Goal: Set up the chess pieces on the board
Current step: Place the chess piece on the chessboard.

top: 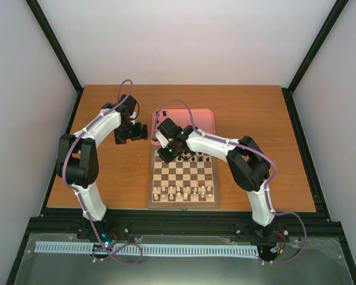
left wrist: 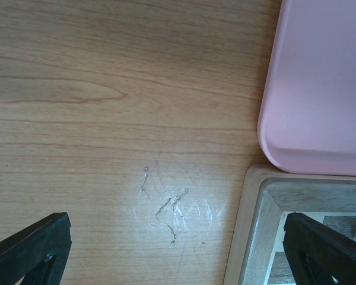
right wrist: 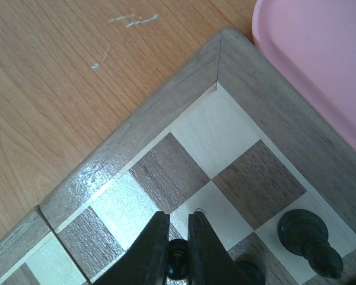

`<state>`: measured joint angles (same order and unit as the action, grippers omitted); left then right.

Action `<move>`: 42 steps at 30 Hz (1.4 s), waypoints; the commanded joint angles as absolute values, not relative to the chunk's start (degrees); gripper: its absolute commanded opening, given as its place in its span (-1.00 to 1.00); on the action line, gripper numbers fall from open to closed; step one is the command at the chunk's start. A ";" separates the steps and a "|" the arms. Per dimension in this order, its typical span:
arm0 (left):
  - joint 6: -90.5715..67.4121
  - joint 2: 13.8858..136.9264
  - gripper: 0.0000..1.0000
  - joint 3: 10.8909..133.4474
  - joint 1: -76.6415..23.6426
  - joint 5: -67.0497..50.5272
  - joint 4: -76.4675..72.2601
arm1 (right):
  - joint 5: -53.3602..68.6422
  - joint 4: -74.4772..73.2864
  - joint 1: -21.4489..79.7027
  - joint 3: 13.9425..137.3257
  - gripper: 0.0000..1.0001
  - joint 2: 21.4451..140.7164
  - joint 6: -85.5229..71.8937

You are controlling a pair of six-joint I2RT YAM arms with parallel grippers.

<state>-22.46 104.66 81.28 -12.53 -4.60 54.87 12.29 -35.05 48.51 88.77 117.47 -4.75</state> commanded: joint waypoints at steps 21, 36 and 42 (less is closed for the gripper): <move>-21.82 106.43 0.99 84.07 -12.22 -5.30 54.36 | 11.63 -35.52 47.58 91.12 -0.61 120.42 -4.49; -21.74 106.37 0.99 83.99 -12.22 -5.27 54.35 | 16.26 -35.63 47.63 92.94 -0.49 116.35 -2.36; -21.82 106.27 0.99 84.10 -12.22 -5.28 54.29 | 13.58 -36.94 47.64 95.24 -0.44 113.69 -2.48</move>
<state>-22.46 105.93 81.93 -12.53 -4.78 54.85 15.22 -36.14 47.81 92.14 117.84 -3.33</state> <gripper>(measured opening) 0.997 0.261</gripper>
